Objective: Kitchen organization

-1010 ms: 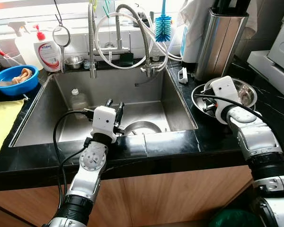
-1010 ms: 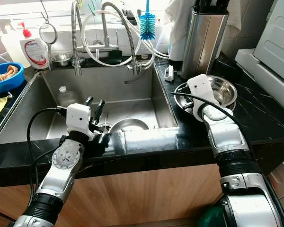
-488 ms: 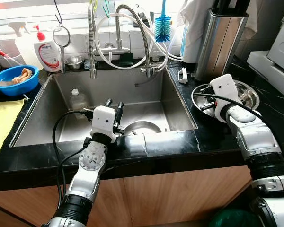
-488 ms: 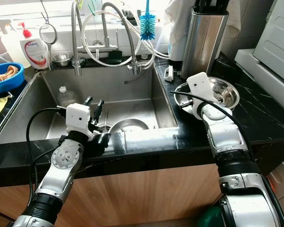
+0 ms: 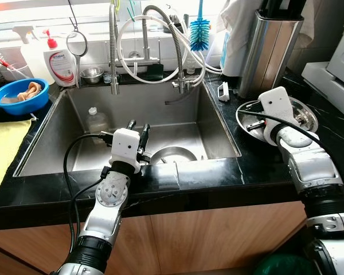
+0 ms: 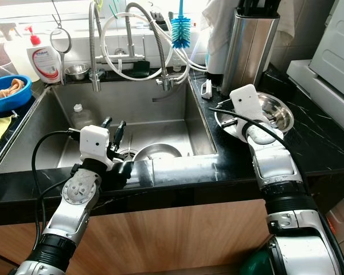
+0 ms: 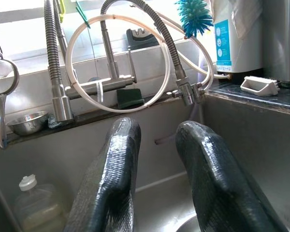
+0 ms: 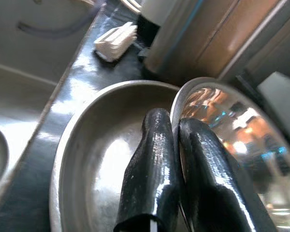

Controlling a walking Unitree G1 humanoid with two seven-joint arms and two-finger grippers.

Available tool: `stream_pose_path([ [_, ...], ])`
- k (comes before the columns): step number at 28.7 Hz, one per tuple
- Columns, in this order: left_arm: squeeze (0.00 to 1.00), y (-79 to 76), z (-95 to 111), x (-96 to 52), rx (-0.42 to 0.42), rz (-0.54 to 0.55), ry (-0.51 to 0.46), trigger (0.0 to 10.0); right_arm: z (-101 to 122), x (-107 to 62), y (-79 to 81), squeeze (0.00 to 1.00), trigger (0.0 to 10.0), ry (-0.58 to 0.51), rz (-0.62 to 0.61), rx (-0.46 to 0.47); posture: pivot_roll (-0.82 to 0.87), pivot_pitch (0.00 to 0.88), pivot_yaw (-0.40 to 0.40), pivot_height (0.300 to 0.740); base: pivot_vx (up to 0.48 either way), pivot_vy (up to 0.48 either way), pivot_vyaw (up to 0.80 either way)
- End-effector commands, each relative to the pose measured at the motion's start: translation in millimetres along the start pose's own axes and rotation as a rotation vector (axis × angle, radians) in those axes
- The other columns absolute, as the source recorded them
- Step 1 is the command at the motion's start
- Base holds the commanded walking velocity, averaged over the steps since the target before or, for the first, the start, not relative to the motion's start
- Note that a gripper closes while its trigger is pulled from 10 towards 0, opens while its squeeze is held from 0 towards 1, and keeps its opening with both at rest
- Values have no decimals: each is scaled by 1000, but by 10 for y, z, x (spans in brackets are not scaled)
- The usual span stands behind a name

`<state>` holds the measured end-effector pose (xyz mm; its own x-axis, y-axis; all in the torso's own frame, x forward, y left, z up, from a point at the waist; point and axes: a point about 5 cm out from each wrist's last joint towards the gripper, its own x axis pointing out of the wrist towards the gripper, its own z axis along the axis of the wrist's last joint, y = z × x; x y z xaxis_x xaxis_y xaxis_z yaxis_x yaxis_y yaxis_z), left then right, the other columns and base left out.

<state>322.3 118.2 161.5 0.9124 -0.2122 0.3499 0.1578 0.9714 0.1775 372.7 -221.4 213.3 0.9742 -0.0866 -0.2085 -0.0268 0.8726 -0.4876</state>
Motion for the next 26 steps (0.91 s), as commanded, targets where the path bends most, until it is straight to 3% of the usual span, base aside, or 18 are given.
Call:
stream_pose_path([
  [1, 0, 0, -8, -5, 13, -6, 9, 10000, 151, -23, -36, 0, 10000, -38, -17, -16, -145, 0, 26, 740, 0, 0, 0],
  [7, 0, -5, -8, -6, 12, -4, 8, 10000, 242, -29, -18, 0, 10000, -100, -10, 11, -143, 0, 24, 740, 0, 0, 0],
  [11, 0, 7, -10, -11, 13, -1, 9, 10000, 479, -87, -25, 0, 10000, -245, -8, 46, -143, 0, 24, 740, 0, 0, 0],
  [16, 0, -3, -14, -4, 10, -2, 9, 10000, 582, -114, -47, 0, 10000, -289, -18, -28, -144, 0, 22, 740, 0, 0, 0],
  [21, 0, -17, -14, -1, 7, -3, 7, 10000, 567, -111, -102, 0, 10000, -259, -53, -65, -146, 0, 19, 740, 0, 0, 0],
  [24, 0, -19, -13, -1, 6, -3, 6, 10000, 613, -126, -136, 0, 10000, -301, -79, -82, -146, 0, 19, 740, 0, 0, 0],
  [26, 0, -20, -14, -2, 6, -3, 5, 10000, 708, -158, -75, 0, 10000, -380, -27, -64, -149, 0, 19, 740, 0, 0, 0],
])
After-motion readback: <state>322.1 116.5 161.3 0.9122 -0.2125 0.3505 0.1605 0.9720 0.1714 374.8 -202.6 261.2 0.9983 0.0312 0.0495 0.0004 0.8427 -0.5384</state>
